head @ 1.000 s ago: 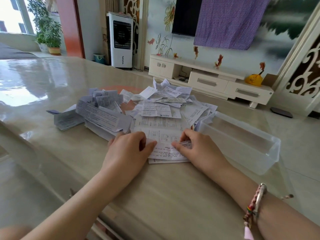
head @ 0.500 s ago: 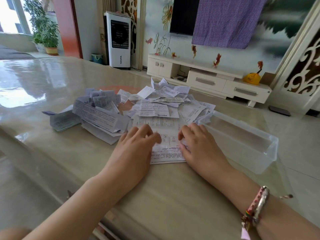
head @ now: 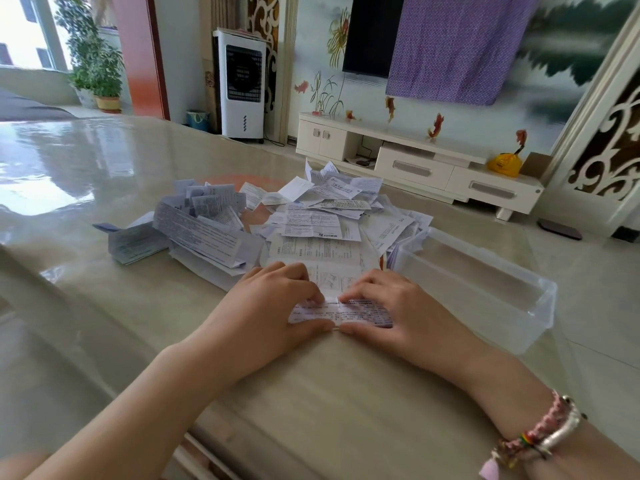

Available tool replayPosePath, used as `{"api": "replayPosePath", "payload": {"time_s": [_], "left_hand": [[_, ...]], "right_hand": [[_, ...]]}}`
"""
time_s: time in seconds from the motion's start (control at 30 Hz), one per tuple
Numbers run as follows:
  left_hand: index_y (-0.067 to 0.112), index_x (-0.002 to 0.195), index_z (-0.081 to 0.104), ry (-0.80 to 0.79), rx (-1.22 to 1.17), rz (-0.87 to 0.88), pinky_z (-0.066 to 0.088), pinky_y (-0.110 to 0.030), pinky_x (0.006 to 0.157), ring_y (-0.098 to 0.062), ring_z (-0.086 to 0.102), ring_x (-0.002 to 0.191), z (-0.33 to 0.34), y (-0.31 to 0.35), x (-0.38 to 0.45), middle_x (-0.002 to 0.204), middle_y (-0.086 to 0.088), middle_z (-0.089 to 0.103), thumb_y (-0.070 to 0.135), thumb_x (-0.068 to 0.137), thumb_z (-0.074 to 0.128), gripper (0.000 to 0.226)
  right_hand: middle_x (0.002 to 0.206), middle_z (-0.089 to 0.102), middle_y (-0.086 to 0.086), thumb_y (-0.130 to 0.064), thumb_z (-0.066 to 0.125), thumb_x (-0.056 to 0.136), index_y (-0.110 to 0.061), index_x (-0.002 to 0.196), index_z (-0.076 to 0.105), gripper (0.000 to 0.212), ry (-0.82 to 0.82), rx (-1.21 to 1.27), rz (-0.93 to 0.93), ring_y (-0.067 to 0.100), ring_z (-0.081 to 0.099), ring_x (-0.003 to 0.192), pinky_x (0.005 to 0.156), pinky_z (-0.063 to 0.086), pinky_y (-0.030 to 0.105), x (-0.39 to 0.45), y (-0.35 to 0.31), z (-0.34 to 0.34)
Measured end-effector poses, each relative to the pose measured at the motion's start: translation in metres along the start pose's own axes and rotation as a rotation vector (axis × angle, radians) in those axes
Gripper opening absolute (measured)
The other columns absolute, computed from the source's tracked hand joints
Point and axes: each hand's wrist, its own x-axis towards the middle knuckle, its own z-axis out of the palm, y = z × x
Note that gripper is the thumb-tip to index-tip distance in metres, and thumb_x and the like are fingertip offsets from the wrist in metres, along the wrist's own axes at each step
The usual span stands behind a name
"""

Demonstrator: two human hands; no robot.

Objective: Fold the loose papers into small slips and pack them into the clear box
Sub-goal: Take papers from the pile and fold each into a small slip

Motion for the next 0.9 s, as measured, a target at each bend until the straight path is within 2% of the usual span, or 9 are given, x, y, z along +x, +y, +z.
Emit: {"api": "replayPosePath", "payload": {"time_s": [0.17,0.3,0.4,0.47,0.57,0.67,0.77,0.83,0.9], "left_hand": [[0.035,0.092,0.071,0.040,-0.021,-0.007,0.041,-0.022,0.075,-0.006,0.059,0.086,-0.005,0.002,-0.001,0.089,0.017,0.064,0.073,0.079,0.031,0.057],[0.033,0.090,0.070,0.092,-0.032,-0.037,0.047,-0.025,0.066,-0.007,0.063,0.078,-0.006,0.006,-0.002,0.085,0.016,0.066,0.066,0.085,0.030,0.052],[0.030,0.110,0.068,0.243,0.005,-0.013,0.053,-0.029,0.075,-0.011,0.065,0.092,-0.005,0.007,-0.002,0.105,0.015,0.066,0.048,0.093,0.050,0.031],[0.022,0.121,0.061,0.379,0.045,0.007,0.047,-0.031,0.086,-0.014,0.055,0.105,-0.004,0.010,0.000,0.118,0.007,0.058,0.032,0.089,0.060,0.033],[0.020,0.107,0.053,0.491,-0.024,-0.030,0.044,-0.026,0.082,-0.012,0.046,0.098,-0.004,0.018,0.001,0.109,0.009,0.047,0.026,0.081,0.065,0.029],[0.024,0.099,0.056,0.384,-0.170,-0.075,0.051,-0.030,0.071,-0.006,0.055,0.090,0.003,0.020,0.002,0.101,0.017,0.051,0.034,0.083,0.064,0.021],[0.031,0.111,0.064,0.288,-0.276,-0.118,0.052,-0.032,0.081,-0.004,0.061,0.098,0.008,0.019,0.003,0.109,0.021,0.062,0.040,0.086,0.064,0.026],[0.034,0.112,0.068,0.276,-0.353,-0.123,0.050,-0.020,0.080,0.003,0.062,0.091,0.007,0.022,0.004,0.102,0.024,0.067,0.036,0.087,0.066,0.025],[0.034,0.104,0.073,0.254,-0.410,-0.104,0.040,-0.006,0.064,0.009,0.057,0.068,0.006,0.025,0.004,0.077,0.030,0.065,0.025,0.088,0.068,0.019]], "right_hand": [[0.105,0.060,-0.015,-0.062,0.047,0.086,-0.028,0.111,0.067,0.047,0.018,0.018,-0.020,0.002,0.055,0.100,0.090,0.046,0.032,-0.001,-0.001,-0.002],[0.096,0.065,-0.016,-0.036,0.058,0.089,-0.024,0.103,0.072,0.023,0.091,0.097,-0.001,0.001,0.058,0.093,0.085,0.047,0.027,-0.001,-0.002,-0.002],[0.085,0.065,-0.014,-0.027,0.059,0.089,-0.023,0.092,0.071,0.012,0.146,0.094,0.020,0.004,0.058,0.082,0.076,0.048,0.027,0.000,-0.004,0.000],[0.079,0.065,-0.013,-0.027,0.061,0.092,-0.025,0.087,0.069,0.009,0.185,0.144,0.094,0.007,0.060,0.077,0.070,0.049,0.029,0.000,-0.006,-0.001],[0.076,0.067,-0.011,-0.026,0.063,0.092,-0.026,0.085,0.070,0.010,0.218,0.361,0.231,0.006,0.062,0.073,0.067,0.048,0.026,-0.001,-0.008,-0.002],[0.075,0.068,-0.006,-0.024,0.064,0.092,-0.026,0.084,0.070,0.011,0.251,0.470,0.254,0.006,0.062,0.070,0.063,0.046,0.024,0.000,-0.010,-0.002],[0.077,0.068,-0.007,-0.024,0.064,0.092,-0.028,0.086,0.071,0.010,0.214,0.522,0.204,0.005,0.062,0.074,0.066,0.045,0.020,0.001,-0.016,-0.003],[0.081,0.067,-0.012,-0.024,0.064,0.092,-0.032,0.088,0.072,0.012,0.199,0.509,0.163,0.005,0.062,0.080,0.069,0.044,0.015,0.001,-0.019,-0.002],[0.085,0.066,-0.018,-0.022,0.066,0.090,-0.033,0.089,0.073,0.014,0.212,0.486,0.136,0.002,0.060,0.088,0.074,0.040,0.010,0.002,-0.019,-0.002]]}}
